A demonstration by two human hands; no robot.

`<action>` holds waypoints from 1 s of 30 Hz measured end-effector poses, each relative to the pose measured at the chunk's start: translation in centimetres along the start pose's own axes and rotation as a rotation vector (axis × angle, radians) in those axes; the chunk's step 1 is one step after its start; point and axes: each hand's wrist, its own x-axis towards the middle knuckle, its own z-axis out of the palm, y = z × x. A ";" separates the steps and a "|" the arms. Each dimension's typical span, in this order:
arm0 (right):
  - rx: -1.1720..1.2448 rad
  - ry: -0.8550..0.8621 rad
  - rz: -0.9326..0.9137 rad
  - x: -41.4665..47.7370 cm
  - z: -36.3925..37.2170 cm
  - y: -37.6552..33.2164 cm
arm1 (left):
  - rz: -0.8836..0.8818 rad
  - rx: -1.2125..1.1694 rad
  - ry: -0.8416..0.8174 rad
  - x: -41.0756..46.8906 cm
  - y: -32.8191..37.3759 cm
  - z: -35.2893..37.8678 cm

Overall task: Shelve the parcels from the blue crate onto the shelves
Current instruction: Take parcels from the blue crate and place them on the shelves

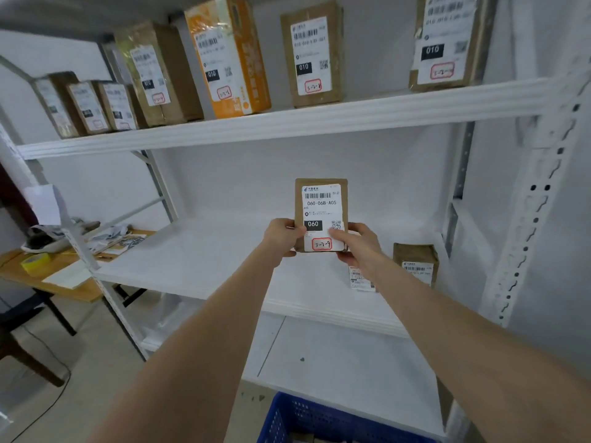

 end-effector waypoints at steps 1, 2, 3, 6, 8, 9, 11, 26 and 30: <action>-0.007 0.007 -0.018 -0.1 0.1 -0.6 | 0.016 0.019 -0.004 -0.1 0.7 -0.3; -0.011 0.012 -0.031 -0.2 0.3 -1.2 | 0.032 0.027 -0.009 -0.2 1.3 -0.7; -0.013 0.016 -0.041 -0.2 0.5 -1.8 | 0.046 0.019 -0.017 -0.1 1.9 -1.0; -0.045 0.027 -0.069 -0.4 1.3 -3.7 | 0.088 -0.018 -0.038 0.1 3.4 -2.3; -0.076 0.035 -0.087 -0.4 1.8 -4.8 | 0.120 -0.016 -0.055 0.4 4.2 -3.2; -0.090 0.040 -0.098 -0.6 2.0 -5.2 | 0.135 -0.015 -0.066 0.4 4.4 -3.6; -0.097 0.059 -0.125 -1.0 2.8 -6.0 | 0.161 0.007 -0.091 0.5 5.0 -4.6; -0.058 0.266 -0.425 -6.5 7.4 -15.1 | 0.447 -0.003 -0.241 -0.7 14.0 -12.2; -0.035 0.293 -0.503 -7.5 7.5 -18.6 | 0.523 -0.036 -0.246 -1.2 17.6 -12.5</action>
